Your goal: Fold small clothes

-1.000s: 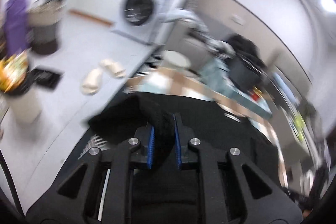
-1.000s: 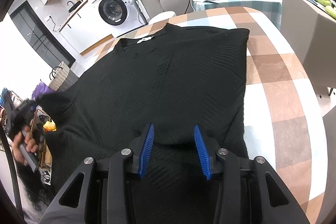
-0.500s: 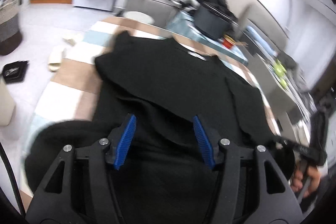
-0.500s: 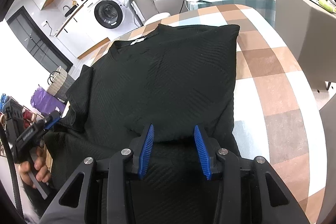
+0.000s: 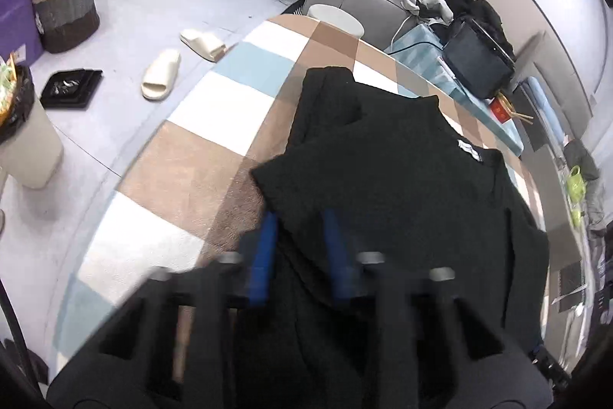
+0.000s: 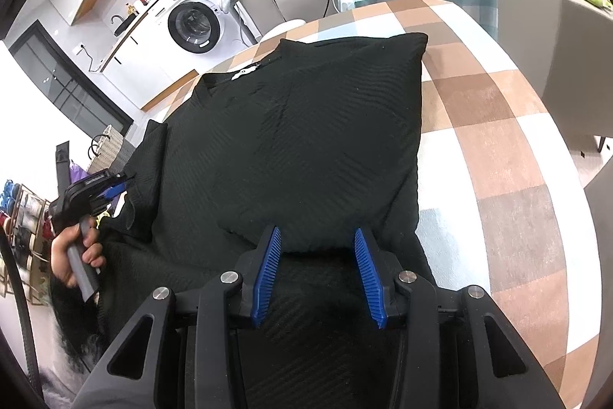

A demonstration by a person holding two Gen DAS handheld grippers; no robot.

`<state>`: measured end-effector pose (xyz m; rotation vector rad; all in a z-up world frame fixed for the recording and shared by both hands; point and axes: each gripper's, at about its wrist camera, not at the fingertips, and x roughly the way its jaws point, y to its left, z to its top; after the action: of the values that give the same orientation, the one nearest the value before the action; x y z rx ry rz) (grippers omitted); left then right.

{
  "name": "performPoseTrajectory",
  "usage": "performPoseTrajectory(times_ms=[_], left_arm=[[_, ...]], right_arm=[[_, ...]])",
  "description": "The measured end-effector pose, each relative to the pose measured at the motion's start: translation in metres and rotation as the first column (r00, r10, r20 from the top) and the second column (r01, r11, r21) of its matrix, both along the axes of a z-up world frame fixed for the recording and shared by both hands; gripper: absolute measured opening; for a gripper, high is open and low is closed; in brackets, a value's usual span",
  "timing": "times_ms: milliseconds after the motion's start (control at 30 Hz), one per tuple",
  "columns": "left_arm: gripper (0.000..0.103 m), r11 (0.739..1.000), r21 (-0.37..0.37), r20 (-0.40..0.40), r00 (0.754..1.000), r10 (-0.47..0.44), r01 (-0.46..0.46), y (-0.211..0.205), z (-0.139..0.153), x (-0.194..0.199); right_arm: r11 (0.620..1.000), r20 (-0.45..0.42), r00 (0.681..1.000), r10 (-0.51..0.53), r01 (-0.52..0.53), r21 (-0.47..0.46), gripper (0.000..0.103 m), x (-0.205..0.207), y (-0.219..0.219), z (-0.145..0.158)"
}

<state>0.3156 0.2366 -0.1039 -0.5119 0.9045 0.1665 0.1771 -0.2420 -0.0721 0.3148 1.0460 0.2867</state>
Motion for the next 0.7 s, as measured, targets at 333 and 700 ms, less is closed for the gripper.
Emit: performPoseTrajectory(times_ms=[333, 700], left_arm=[[0.008, 0.954, -0.027, 0.222, 0.932, -0.285, 0.298, -0.092, 0.066, 0.028], [0.06, 0.954, 0.157, 0.121, 0.954, -0.275, 0.255, -0.092, 0.062, -0.008]], right_arm=[[1.0, 0.004, 1.0, -0.011, 0.011, 0.004, 0.041, 0.0, -0.002, 0.004], [0.998, 0.06, 0.997, -0.043, 0.045, -0.034, 0.042, -0.002, -0.009, 0.027]])
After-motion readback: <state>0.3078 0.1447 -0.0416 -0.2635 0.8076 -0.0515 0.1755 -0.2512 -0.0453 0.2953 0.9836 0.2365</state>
